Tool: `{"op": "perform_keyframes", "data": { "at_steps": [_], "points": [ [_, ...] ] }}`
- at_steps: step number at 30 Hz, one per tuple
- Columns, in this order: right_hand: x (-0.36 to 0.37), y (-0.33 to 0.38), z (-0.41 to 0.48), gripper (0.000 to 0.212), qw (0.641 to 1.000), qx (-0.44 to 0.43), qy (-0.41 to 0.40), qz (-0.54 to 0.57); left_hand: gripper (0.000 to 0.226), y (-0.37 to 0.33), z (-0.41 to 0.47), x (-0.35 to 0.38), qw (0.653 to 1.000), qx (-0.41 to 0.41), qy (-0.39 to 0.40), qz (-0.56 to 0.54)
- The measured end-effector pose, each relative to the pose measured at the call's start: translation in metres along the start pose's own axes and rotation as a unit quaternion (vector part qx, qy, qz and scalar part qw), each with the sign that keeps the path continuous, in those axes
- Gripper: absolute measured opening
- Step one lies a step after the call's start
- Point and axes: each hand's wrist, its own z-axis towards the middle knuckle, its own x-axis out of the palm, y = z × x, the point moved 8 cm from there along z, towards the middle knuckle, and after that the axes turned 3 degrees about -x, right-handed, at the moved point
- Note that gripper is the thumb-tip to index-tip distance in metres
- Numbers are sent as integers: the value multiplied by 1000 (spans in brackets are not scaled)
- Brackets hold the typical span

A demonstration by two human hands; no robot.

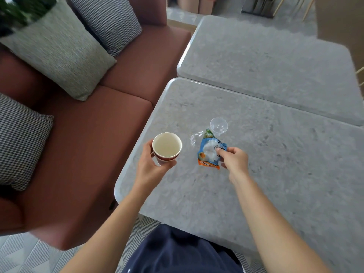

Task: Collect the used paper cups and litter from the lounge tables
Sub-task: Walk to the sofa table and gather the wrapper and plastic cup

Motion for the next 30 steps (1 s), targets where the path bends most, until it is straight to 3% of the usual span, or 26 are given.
{"op": "perform_keyframes", "data": {
  "at_steps": [8,21,30],
  "points": [
    [6,40,-24,14,997,-32,26,67,66,0,2,1,1000,5,6,-6],
    [16,65,-29,11,995,-85,19,50,75,-20,-1,5,996,51,75,-9],
    [37,80,-41,22,974,-173,140,53,84,-44,-3,26,977,61,203,22]
  ]
}}
